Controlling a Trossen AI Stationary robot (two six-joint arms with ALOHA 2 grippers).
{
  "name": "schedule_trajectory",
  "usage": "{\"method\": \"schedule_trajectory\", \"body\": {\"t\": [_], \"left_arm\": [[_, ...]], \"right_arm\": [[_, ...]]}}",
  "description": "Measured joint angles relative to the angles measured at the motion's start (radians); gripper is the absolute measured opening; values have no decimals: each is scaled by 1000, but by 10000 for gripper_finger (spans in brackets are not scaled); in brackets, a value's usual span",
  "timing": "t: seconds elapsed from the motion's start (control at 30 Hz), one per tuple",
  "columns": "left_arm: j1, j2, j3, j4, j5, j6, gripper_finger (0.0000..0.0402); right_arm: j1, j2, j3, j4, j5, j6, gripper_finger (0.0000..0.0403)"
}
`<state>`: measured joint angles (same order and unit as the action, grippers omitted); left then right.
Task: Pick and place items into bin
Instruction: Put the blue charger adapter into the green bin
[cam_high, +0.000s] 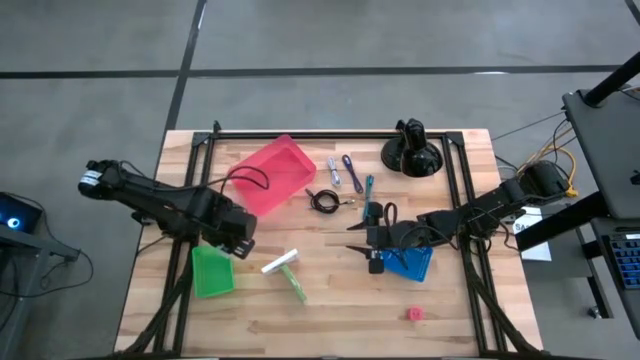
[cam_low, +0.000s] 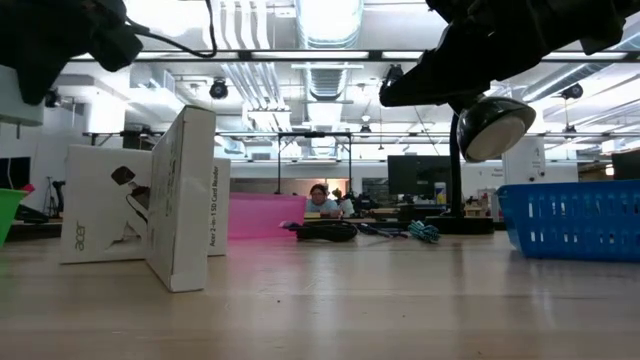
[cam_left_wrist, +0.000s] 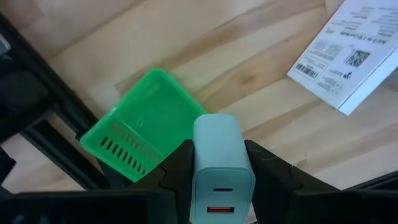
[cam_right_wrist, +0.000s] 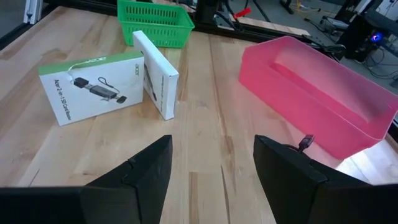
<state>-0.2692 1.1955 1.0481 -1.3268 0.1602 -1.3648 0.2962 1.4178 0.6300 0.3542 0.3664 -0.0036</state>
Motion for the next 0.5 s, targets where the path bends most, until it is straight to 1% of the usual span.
{"method": "schedule_trajectory", "body": {"t": [0.1, 0.27, 0.5], "left_arm": [[-30, 2, -5, -3, 12, -36, 100], [-69, 2, -7, -71, 17, -112, 100], [-108, 7, -7, -79, 18, -202, 100]], "right_arm": [[0, 0, 0, 0, 0, 0, 212], [0, 0, 0, 0, 0, 0, 212], [0, 0, 0, 0, 0, 1, 212]]}}
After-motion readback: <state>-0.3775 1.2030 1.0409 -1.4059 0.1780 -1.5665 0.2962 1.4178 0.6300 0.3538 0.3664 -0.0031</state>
